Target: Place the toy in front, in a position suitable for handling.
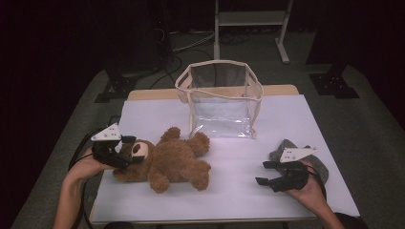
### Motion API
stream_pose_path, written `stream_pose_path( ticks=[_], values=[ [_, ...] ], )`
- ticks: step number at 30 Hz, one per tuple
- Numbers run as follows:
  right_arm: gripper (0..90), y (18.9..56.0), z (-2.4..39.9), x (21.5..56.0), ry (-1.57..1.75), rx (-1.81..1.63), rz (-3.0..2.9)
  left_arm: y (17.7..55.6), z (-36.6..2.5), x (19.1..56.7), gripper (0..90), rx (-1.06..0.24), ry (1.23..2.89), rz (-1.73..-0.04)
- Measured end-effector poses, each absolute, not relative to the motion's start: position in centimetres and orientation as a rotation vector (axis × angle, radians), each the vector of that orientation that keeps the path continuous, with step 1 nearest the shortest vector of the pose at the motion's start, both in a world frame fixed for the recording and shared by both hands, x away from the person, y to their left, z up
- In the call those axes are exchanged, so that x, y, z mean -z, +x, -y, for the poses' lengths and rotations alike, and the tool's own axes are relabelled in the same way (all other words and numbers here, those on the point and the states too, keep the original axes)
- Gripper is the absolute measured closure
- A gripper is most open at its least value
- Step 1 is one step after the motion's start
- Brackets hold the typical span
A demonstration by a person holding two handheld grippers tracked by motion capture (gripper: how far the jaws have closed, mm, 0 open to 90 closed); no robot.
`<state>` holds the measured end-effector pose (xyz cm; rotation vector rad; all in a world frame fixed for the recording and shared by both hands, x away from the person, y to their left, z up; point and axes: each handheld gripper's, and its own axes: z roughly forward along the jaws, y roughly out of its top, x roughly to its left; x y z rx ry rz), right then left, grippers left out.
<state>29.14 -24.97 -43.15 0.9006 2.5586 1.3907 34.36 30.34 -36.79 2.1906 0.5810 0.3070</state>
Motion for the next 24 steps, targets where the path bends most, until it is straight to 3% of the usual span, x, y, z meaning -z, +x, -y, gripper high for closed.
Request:
stream_pose_path(
  ticks=[8, 14, 24],
  values=[
    [26.8, 29.1, 24.8, 43.2, 0.894, -1.388, -2.567, 34.2, -30.2, 37.7, 16.5, -0.297, 2.202, -0.572],
    [26.8, 29.0, 24.3, 43.1, 0.875, -1.394, -2.583, 33.8, -30.2, 37.9, 23.1, -0.308, 2.197, -0.552],
    [26.8, 29.1, 21.4, 41.4, 0.753, -1.46, -2.638, 33.2, -30.2, 38.3, 26.8, -0.315, 2.196, -0.526]
  ],
)
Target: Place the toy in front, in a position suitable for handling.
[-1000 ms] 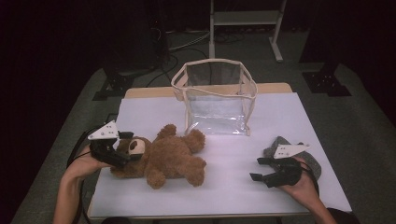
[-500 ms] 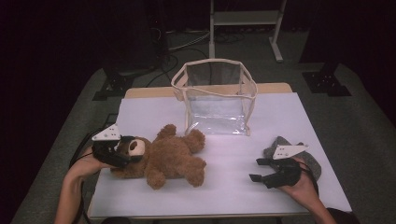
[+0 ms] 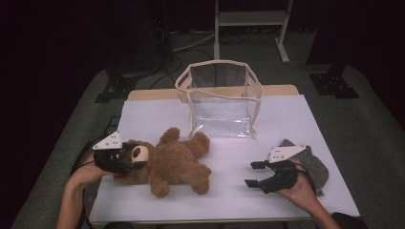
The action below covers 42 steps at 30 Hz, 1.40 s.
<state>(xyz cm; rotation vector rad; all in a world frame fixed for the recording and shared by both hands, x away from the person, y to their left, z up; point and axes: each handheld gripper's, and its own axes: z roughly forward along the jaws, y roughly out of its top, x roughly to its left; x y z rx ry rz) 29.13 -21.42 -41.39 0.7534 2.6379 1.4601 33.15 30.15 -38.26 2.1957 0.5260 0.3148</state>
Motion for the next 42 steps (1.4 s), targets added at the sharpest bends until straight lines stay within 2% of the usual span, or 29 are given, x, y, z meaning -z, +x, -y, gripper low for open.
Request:
stream_pose_path(
  ticks=[11, 24, 31, 35, 42],
  values=[
    [26.3, 30.3, 14.1, 37.4, 0.485, -1.572, -2.736, 32.8, -30.0, 38.3, 27.0, -0.326, 2.201, -0.51],
    [27.0, 31.6, 7.8, 38.9, 0.435, -1.441, -2.89, 32.8, -30.2, 38.4, 27.0, -0.321, 2.193, -0.497],
    [43.1, 31.7, 6.5, 40.2, 0.439, -1.336, -2.952, 32.8, -30.2, 38.3, 25.7, -0.328, 2.193, -0.492],
    [53.5, 31.7, 6.6, 40.4, 0.451, -1.309, -2.96, 32.8, -30.1, 38.2, 20.2, -0.332, 2.195, -0.493],
    [58.2, 31.8, 6.6, 40.6, 0.444, -1.287, -2.972, 32.7, -29.9, 38.5, 8.9, -0.348, 2.209, -0.491]
  ],
)
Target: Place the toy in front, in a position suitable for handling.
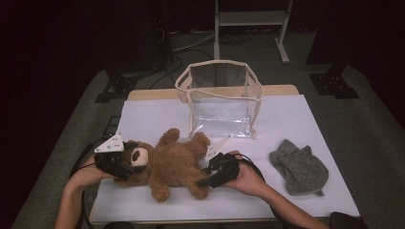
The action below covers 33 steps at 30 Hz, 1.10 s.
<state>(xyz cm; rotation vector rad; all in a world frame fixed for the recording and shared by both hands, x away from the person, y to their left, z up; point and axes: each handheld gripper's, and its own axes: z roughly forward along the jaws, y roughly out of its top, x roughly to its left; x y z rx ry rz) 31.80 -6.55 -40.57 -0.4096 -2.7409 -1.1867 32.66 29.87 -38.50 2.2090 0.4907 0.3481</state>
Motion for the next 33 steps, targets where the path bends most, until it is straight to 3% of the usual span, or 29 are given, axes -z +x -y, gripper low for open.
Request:
stream_pose_path(
  ticks=[10, 15, 21, 33],
  values=[
    [59.8, 32.0, 6.5, 40.6, -0.421, 1.19, 2.729, 32.4, -29.6, 38.9, 7.6, -0.383, 2.238, -0.462],
    [60.3, 32.1, 6.5, 40.7, -0.42, 1.186, 2.723, 32.4, -29.7, 38.8, 19.8, -0.398, 2.246, -0.468],
    [62.1, 32.3, 6.4, 40.7, -0.423, 1.191, 2.704, 32.3, -29.7, 38.8, 28.2, -0.417, 2.223, -0.492],
    [70.7, 32.2, 6.5, 39.9, -0.405, 1.202, 2.682, 32.0, -29.5, 37.9, 31.1, -0.458, 2.238, -0.481]
  ],
)
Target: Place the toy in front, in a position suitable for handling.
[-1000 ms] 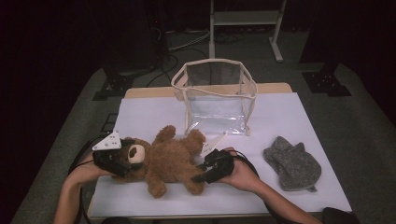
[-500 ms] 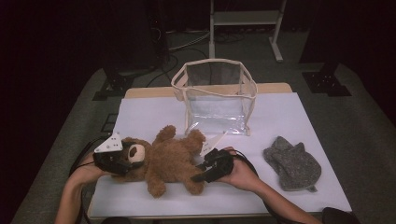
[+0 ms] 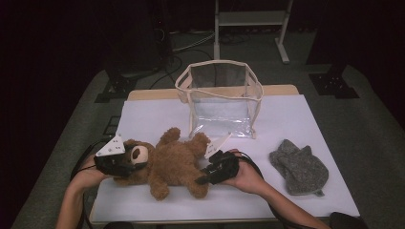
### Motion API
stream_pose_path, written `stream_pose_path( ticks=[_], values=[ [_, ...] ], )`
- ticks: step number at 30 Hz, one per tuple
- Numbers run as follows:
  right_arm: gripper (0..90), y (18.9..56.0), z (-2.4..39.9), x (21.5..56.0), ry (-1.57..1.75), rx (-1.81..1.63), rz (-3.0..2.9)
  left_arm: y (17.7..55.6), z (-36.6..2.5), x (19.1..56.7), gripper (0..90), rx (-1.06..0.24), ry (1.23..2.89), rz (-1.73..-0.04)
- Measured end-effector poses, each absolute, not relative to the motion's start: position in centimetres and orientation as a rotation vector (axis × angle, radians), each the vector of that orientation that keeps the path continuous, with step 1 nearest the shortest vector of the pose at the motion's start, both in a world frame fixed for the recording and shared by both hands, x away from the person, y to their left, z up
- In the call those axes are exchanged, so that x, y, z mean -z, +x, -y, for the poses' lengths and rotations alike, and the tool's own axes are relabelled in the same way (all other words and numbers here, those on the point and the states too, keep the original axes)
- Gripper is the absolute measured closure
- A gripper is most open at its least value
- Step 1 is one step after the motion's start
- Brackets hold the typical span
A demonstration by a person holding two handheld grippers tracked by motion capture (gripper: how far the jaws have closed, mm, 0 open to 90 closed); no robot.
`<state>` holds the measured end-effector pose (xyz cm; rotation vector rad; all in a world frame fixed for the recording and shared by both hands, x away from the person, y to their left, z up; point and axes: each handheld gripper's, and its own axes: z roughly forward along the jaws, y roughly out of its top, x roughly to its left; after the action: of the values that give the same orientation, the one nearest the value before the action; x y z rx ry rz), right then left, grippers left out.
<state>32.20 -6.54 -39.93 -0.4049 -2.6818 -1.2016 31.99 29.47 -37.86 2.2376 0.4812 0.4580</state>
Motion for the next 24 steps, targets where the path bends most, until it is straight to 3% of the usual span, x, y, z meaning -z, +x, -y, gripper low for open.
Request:
stream_pose_path(
  ticks=[24],
  values=[
    [76.4, 32.3, 7.7, 37.4, -0.385, 1.264, 2.624, 31.5, -29.2, 35.2, 34.1, -0.492, 2.196, -0.422]
  ],
)
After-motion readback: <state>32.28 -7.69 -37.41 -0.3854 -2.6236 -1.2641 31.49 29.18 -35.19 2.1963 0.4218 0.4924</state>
